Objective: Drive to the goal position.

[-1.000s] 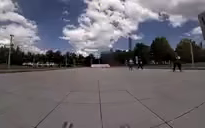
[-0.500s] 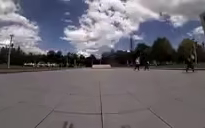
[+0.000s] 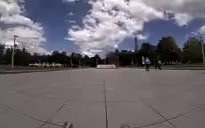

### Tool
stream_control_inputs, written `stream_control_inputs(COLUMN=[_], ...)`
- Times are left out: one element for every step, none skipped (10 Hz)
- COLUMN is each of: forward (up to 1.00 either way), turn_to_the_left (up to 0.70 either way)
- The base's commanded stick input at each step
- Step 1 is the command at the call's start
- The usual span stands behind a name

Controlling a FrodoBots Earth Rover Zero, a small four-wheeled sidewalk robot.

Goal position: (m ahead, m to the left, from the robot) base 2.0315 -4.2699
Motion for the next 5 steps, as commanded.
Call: stream_control_inputs(forward=[0.7,0.7,0.7,0.7,0.7], turn_to_the_left=[0.0,0.0,0.0,0.0,0.0])
